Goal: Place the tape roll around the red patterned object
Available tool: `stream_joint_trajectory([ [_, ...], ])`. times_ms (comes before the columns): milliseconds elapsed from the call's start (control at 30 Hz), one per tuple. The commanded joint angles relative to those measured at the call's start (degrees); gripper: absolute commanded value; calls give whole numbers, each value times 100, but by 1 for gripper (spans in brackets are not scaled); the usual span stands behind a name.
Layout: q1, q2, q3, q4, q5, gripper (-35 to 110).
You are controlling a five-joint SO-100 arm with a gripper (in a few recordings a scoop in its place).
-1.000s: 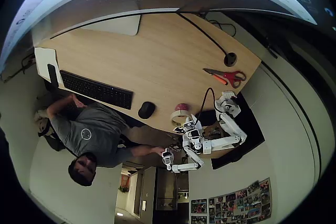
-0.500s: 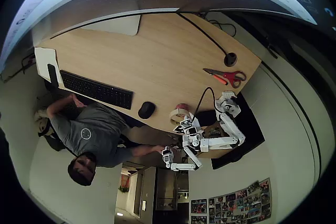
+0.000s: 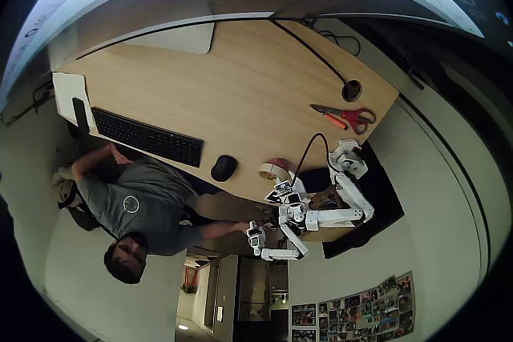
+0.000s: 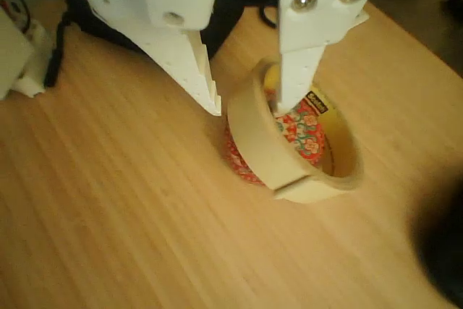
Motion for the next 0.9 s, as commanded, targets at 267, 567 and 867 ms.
stream_joint_trajectory([
  [267,79,501,-79,457,-439,34],
  [567,220,413,-299,756,-580,27],
  [867,281,308,-185,1002,-888,27],
])
